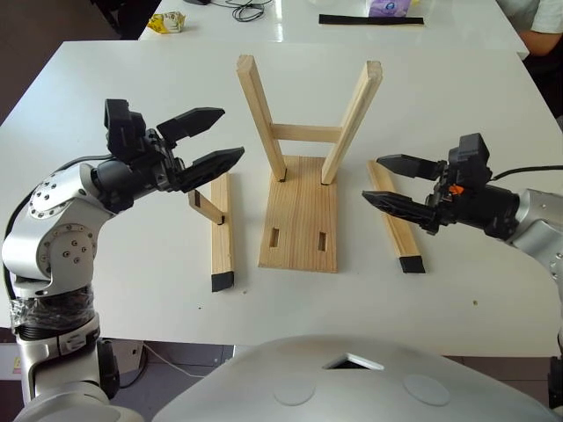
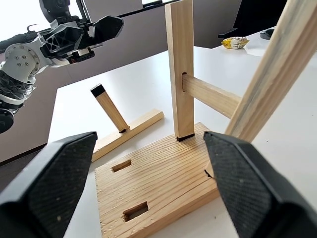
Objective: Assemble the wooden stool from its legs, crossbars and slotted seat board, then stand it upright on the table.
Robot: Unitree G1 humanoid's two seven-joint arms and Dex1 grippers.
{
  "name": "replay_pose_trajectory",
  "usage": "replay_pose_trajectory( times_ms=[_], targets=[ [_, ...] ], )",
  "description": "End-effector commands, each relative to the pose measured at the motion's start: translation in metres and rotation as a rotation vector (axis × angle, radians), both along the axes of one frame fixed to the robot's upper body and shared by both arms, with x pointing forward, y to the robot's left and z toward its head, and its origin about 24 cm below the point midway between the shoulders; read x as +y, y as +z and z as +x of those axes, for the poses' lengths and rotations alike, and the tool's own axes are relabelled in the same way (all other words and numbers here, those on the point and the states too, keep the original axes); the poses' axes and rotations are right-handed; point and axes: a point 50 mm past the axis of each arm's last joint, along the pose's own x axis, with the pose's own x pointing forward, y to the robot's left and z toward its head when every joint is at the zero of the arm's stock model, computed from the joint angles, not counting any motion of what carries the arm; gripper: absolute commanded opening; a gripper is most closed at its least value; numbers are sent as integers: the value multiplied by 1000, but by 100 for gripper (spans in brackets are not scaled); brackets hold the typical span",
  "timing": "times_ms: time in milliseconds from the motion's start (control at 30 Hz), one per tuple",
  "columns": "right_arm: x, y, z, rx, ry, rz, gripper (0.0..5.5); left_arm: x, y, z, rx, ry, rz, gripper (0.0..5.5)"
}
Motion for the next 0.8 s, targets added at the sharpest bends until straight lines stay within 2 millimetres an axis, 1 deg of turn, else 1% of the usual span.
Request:
replay_pose_trajectory(
  times_ms=[33, 233, 433, 500, 567, 700, 800],
  targets=[
    [-2, 3, -1, 0, -1, -5, 398, -1, 2, 1, 4, -7, 9, 399],
    [-1, 5, 0, -2, 6, -6, 398, -2, -1, 1, 6, -2, 5, 399],
    [-2, 4, 1, 3, 1, -13, 398, -2, 5, 5, -7, -2, 1, 399],
    [-2, 4, 2, 4, 3, -14, 398, -1, 1, 6, -4, 2, 3, 399],
    [-2, 4, 2, 7, 9, -17, 398, 1, -14, 8, 44, 18, -2, 399],
    [-1, 3, 5, 17, 27, -28, 398, 8, -55, 7, 153, 80, 9, 399],
    [-3, 3, 7, 20, 33, -32, 398, 7, -73, 4, 186, 97, 6, 399]
  ],
)
